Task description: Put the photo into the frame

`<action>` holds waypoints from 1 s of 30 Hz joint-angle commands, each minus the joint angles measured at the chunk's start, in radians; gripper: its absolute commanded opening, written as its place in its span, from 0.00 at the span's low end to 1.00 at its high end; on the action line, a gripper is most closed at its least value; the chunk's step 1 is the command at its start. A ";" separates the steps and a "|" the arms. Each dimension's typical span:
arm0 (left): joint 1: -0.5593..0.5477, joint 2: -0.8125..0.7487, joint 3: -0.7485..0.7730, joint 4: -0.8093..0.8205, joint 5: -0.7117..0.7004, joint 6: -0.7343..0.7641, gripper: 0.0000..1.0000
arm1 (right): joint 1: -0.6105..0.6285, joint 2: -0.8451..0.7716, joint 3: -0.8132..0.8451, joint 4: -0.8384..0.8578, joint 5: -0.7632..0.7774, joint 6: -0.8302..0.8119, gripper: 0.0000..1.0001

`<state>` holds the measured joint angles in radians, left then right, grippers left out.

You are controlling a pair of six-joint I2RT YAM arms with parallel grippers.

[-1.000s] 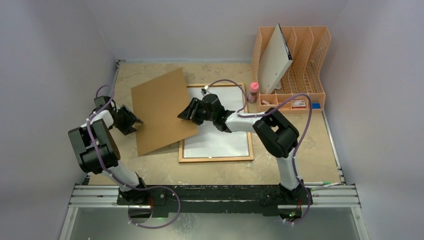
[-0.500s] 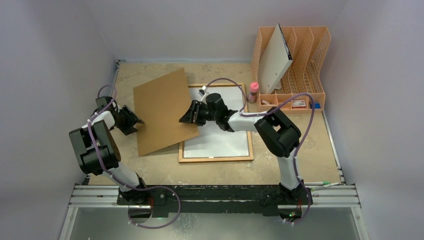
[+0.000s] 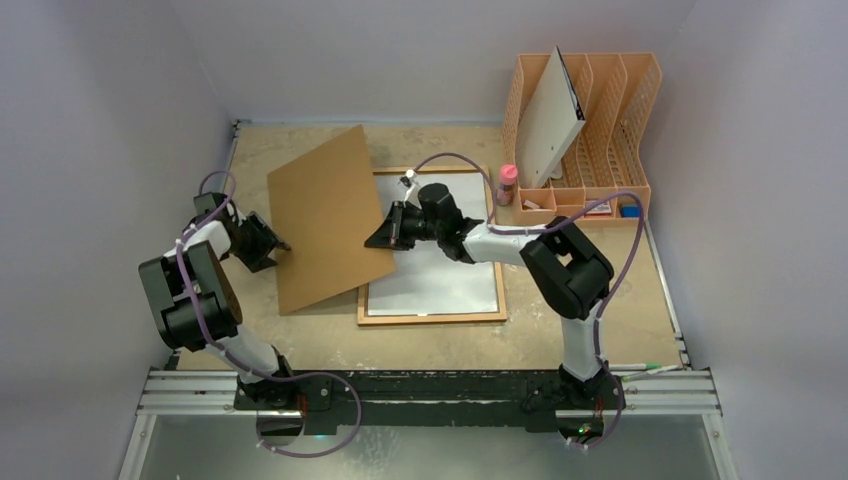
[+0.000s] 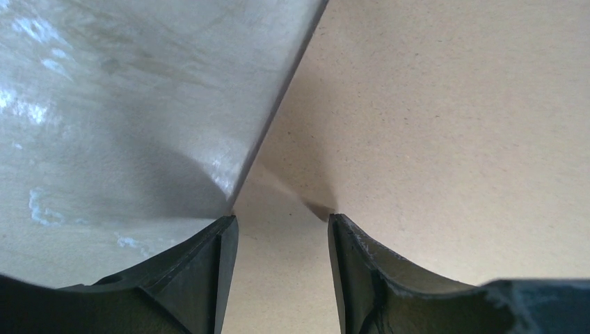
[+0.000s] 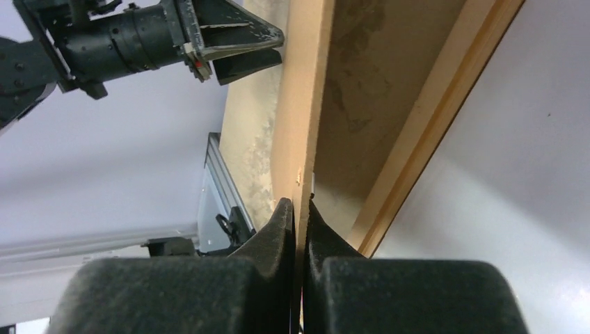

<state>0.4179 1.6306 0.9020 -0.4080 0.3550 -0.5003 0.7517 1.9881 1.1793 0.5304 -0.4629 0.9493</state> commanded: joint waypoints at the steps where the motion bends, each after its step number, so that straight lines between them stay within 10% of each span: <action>1: -0.008 -0.048 0.104 -0.113 -0.049 0.069 0.53 | -0.006 -0.096 0.061 -0.064 -0.030 -0.116 0.00; 30: -0.052 -0.481 0.502 0.060 0.319 -0.253 0.60 | 0.053 -0.468 0.257 -0.208 0.431 -0.541 0.00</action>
<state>0.3824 1.2079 1.3895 -0.5087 0.5503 -0.6403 0.7681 1.6093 1.3567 0.2291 -0.1936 0.5190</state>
